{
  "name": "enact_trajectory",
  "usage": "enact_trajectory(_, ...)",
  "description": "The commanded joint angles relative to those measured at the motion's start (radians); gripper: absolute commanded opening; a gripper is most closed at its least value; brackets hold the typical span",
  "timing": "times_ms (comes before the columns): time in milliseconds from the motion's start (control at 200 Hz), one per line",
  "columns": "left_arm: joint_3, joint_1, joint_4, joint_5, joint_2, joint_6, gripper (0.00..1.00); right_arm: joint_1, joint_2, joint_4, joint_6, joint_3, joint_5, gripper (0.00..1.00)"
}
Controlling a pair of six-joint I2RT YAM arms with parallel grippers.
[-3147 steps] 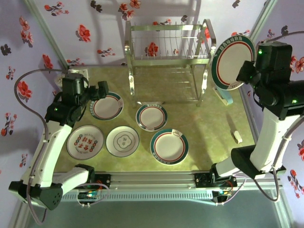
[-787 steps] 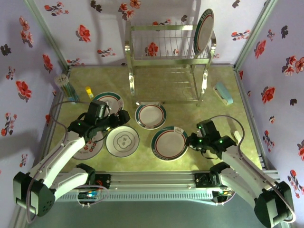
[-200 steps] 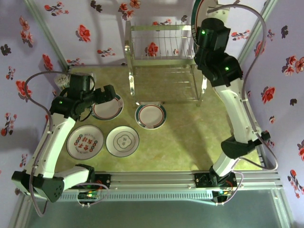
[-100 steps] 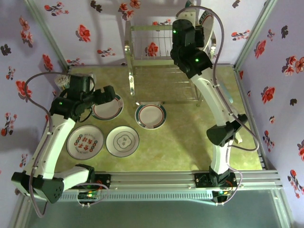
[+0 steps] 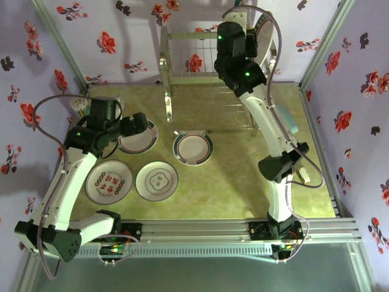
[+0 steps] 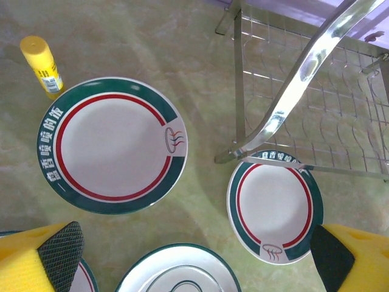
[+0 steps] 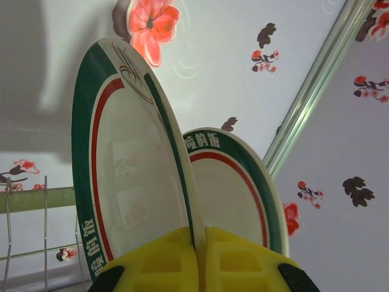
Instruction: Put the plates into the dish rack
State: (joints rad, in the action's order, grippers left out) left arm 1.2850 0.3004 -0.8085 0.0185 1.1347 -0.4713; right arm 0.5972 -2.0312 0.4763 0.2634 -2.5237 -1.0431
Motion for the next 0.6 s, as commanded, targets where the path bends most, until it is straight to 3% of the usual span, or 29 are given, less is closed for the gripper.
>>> enact_trajectory(0,-0.012,-0.013,0.002,0.004,-0.021,0.027,1.0,-0.007,-0.012,-0.03,0.014,-0.047,-0.005,0.0)
enact_trajectory(595,-0.012,-0.02,0.005,0.002,-0.005,0.033,1.0,-0.034,-0.006,0.009,-0.05,-0.035,-0.007,0.0)
